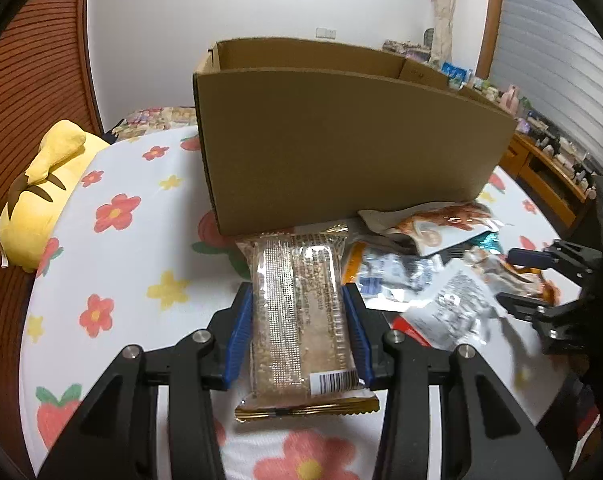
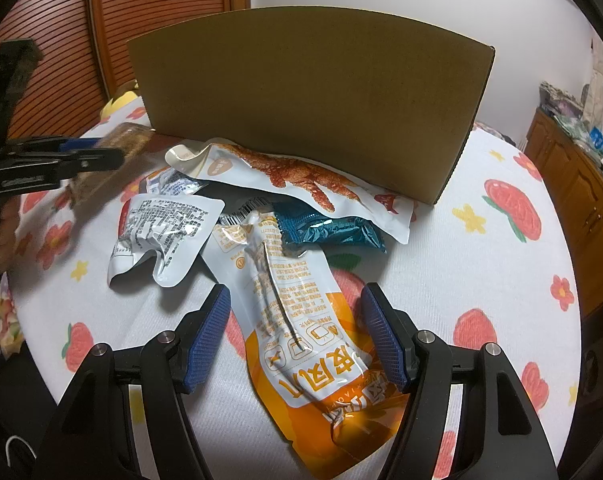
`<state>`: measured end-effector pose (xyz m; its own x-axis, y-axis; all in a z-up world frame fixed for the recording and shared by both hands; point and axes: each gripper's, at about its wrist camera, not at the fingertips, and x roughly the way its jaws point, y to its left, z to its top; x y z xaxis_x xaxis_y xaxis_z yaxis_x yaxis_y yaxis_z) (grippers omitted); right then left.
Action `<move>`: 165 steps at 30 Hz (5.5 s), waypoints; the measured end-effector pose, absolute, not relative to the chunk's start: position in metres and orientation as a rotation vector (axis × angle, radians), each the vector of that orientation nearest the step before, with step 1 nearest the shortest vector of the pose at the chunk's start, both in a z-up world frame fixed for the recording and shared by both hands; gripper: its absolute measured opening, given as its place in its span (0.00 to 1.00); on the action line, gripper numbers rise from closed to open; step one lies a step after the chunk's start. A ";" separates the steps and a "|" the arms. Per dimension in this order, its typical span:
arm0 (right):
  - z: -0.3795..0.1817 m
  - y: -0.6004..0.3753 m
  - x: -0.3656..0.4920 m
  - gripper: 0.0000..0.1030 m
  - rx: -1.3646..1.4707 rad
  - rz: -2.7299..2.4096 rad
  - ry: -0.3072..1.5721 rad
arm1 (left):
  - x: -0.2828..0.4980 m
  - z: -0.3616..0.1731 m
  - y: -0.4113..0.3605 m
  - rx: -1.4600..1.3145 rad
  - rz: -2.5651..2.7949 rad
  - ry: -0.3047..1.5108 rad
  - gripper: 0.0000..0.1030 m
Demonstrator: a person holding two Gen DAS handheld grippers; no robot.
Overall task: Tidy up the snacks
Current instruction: 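Grasp the clear-wrapped biscuit bar with the left tool while the right tool grasps the orange pouch, then lift the biscuit bar and orange pouch and carry both over the box, then open both tools over the box to drop the bar and pouch, then move both open tools back to the remaining snacks on the table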
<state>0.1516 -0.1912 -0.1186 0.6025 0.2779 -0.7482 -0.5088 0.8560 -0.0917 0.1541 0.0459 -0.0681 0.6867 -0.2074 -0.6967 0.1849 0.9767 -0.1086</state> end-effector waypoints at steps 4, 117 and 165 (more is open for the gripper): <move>-0.119 -0.189 0.151 0.70 -0.313 0.467 0.810 | 0.144 -0.063 0.044 -0.051 -0.244 0.766 0.42; 0.009 -0.161 0.275 0.40 -0.276 0.467 0.567 | 0.288 0.020 0.004 0.048 -0.288 0.601 0.42; 0.019 -0.167 0.242 0.43 -0.236 0.488 0.571 | 0.241 0.046 -0.005 0.082 -0.299 0.557 0.42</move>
